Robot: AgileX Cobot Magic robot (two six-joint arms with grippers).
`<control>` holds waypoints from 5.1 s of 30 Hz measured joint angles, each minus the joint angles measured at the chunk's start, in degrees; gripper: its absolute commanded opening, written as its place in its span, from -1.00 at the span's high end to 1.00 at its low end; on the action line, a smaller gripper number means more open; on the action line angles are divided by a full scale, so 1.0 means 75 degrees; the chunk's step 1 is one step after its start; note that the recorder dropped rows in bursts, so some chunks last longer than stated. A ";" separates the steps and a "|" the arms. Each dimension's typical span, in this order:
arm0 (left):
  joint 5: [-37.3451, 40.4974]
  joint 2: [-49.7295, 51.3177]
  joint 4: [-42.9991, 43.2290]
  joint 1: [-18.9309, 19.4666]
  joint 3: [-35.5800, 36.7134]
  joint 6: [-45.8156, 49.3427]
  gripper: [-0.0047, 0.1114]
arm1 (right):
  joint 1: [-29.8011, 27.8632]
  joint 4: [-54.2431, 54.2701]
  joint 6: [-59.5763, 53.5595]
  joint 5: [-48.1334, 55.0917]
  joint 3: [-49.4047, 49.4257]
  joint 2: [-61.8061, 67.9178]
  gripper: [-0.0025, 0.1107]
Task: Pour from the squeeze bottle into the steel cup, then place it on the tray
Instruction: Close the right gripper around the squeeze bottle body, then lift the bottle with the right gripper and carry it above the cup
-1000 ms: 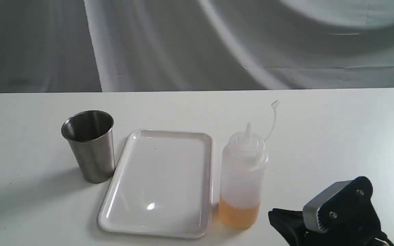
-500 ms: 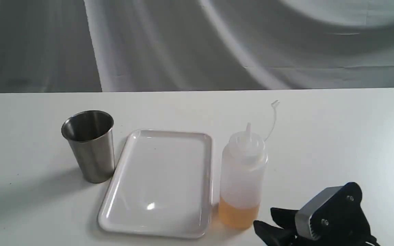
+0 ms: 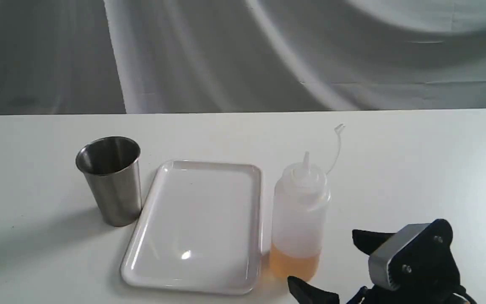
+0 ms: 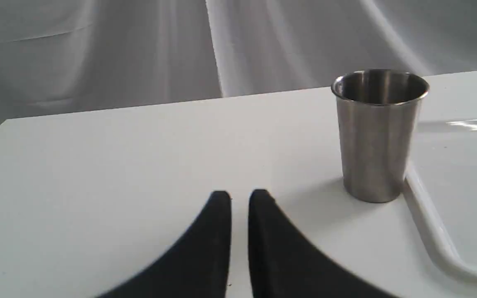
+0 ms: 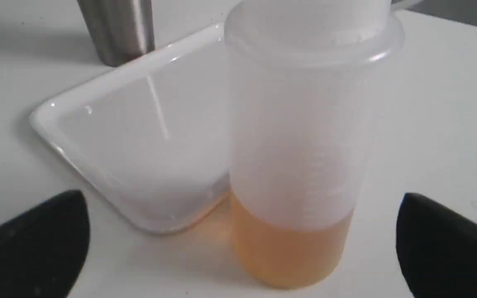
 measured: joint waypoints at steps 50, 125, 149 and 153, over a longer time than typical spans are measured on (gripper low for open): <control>0.0000 0.0000 0.0000 -0.0017 0.0000 0.0000 0.78 | 0.0000 0.0460 -0.0014 -0.1296 -0.1416 0.2025 -0.90; 0.0000 0.0000 0.0000 -0.0017 0.0000 0.0000 0.78 | 0.0000 0.0637 -0.0698 -0.1628 -0.2391 0.2561 0.96; 0.0000 0.0000 0.0000 -0.0017 0.0000 0.0000 0.78 | 0.0015 0.0710 -0.1402 0.3492 -0.4968 -0.0269 0.96; 0.0000 0.0000 0.0000 -0.0017 0.0000 0.0000 0.78 | 0.0171 0.0677 -0.1601 0.4367 -0.5709 -0.0269 0.96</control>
